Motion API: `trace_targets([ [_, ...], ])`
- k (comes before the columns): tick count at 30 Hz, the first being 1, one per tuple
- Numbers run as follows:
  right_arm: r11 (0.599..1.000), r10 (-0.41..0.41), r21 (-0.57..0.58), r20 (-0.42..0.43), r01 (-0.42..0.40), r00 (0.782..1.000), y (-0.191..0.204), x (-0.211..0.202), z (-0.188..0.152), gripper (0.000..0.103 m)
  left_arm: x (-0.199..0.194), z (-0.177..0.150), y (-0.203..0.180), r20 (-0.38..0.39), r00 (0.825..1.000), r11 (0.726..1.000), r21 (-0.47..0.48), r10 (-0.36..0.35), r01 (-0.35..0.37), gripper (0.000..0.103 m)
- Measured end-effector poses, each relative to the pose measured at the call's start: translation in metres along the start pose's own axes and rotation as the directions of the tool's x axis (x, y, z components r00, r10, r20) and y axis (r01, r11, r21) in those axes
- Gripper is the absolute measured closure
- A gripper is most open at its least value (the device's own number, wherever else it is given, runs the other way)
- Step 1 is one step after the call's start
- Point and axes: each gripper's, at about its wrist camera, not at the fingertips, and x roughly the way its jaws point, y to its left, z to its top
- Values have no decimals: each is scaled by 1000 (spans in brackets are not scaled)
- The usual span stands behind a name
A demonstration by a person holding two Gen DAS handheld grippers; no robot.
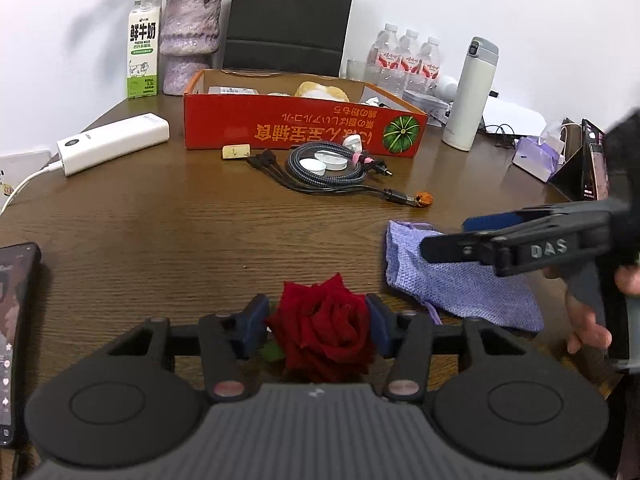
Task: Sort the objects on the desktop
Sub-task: 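Carry the rose and purple bag into the box and open both grippers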
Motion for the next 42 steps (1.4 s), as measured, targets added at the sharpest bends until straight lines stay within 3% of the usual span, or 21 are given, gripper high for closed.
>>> trace_targets([
  [5,995,21,-99,-31,-24,999,28,-5,-17,8,-6,-4,3,11,1000,1000,-6,7,-7,48],
  [7,985,-28,-170,-18,25,999,45,-5,-29,8,-7,-4,2,11,1000,1000,0,9,-9,43],
  [9,983,-62,-172,11,63,998,54,-8,-36,12,-7,-5,2,8,1000,1000,1,17,-17,42],
  [12,984,-91,-149,29,94,995,62,-16,-41,35,-11,-7,2,11,1000,1000,1,14,-14,53],
  [14,983,-102,-153,34,106,994,68,-20,-42,64,-13,-7,4,11,1000,1000,1,15,-15,54],
  [17,985,-112,-127,37,116,993,71,-21,-42,88,-17,-8,6,21,999,1000,-13,29,-29,55],
  [19,989,-111,-95,44,115,993,66,-22,-40,98,-20,-6,8,26,999,999,-28,40,-39,55],
  [26,989,-138,62,139,131,981,38,-45,-15,100,-27,17,21,68,997,997,-68,31,-27,57],
  [31,987,-142,109,236,119,961,21,-57,22,100,-17,55,25,88,996,998,-55,-4,9,57],
  [38,983,-175,113,344,144,923,-11,-33,142,100,19,194,37,186,982,999,13,-43,41,57],
  [40,980,-179,143,319,139,931,-25,-12,178,100,46,233,40,181,982,999,29,-48,43,57],
  [42,972,-204,168,258,164,944,-38,23,208,100,81,260,47,113,992,998,-16,-62,65,57],
])
